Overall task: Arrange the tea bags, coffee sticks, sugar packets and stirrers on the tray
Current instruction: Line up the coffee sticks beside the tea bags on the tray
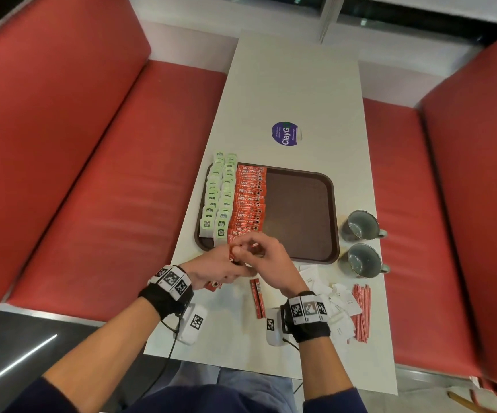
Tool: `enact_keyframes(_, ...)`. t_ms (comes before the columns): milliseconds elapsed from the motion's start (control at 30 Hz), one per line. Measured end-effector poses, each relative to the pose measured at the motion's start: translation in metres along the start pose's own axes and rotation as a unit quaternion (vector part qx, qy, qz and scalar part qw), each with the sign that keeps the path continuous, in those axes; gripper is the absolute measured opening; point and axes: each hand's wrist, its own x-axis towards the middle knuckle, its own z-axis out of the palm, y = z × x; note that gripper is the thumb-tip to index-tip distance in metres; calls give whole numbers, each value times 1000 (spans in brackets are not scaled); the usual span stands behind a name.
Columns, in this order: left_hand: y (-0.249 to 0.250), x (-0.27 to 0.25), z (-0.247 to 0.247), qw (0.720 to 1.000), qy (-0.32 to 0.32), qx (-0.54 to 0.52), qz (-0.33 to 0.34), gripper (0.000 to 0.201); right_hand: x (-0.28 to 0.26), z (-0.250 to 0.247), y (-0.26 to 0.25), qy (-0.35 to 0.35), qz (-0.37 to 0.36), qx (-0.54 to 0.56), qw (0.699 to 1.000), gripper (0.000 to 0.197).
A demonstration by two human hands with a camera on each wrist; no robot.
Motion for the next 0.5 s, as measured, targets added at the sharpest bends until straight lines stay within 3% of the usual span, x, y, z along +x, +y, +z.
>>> enact_keyframes(133, 2, -10, -1, 997, -71, -28, -5, 24, -4, -5, -1, -27, 20, -8, 999, 5)
enact_keyframes(233, 3, -16, -2, 994, -76, -73, -3, 5, -6, -9, -1, -25, 22, 11, 999, 5)
enact_keyframes(400, -1, -24, -10, 995, -46, -85, -7, 45, -8, -16, 7, 33, 41, 62, 997, 8)
enact_keyframes(500, -3, -25, -12, 999, -40, -21, 19, 43, -8, -20, 7, 62, 48, 59, 995, 7)
